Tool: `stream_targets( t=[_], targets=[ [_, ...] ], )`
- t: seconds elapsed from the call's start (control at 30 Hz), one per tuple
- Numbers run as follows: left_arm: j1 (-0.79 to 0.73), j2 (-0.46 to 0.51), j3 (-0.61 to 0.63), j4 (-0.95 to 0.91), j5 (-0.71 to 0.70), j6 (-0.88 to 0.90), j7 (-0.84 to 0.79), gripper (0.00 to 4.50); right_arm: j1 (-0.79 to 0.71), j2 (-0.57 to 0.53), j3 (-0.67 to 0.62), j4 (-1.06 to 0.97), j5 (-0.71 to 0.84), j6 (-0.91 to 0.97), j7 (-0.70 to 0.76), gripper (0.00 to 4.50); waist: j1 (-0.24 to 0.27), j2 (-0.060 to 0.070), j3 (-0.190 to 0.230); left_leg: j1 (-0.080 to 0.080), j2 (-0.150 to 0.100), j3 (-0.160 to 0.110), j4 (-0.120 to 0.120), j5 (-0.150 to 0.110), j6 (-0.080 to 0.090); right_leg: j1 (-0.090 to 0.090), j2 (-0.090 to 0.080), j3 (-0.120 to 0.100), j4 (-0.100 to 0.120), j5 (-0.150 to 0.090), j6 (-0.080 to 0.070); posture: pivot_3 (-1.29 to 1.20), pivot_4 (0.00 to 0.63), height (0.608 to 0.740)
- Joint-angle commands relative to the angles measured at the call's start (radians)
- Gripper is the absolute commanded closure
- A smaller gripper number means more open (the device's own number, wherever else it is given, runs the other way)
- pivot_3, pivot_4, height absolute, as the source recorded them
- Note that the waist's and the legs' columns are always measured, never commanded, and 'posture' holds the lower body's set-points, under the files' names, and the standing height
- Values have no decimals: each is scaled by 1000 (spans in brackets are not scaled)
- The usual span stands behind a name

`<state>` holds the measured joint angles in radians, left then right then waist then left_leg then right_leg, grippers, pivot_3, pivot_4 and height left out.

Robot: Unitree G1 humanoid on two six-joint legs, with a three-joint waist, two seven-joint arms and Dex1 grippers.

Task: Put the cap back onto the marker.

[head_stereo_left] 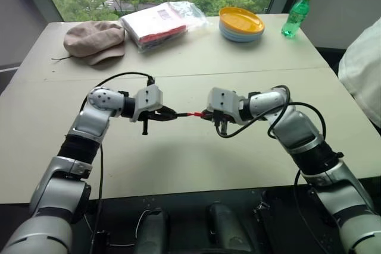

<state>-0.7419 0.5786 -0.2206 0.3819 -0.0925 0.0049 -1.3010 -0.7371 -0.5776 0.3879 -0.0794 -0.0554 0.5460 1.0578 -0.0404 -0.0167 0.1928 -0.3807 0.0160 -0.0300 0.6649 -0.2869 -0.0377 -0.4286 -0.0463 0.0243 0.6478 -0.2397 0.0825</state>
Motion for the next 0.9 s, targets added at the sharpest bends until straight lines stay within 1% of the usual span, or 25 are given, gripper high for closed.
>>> stream_targets(
  t=[0.03, 0.7, 0.9],
  targets=[
    [-9, -4, 1, -20, 3, -25, 4, 4500, -17, 20, 13, -66, 10, -12, 4, 4434, 0, 0, 0, 0, 0, 0, 0, 0, 0, 0, 0, 0, 0, 0, 0, 0, 150, 740],
    [-3, -13, -11, -63, 15, -36, -10, 4500, -65, 87, 51, -15, -50, -42, -30, 4434, -1, 0, 0, 0, 0, 0, 0, 0, 0, 0, 0, 0, 0, 0, 0, 0, 150, 740],
    [-12, -2, -37, -21, 76, -104, -1, 4500, -83, 76, 86, -16, -85, -56, -17, 4434, -1, 0, 0, 0, 0, 0, 0, 0, 0, 0, 0, 0, 0, 0, 0, 0, 150, 740]
  ],
)
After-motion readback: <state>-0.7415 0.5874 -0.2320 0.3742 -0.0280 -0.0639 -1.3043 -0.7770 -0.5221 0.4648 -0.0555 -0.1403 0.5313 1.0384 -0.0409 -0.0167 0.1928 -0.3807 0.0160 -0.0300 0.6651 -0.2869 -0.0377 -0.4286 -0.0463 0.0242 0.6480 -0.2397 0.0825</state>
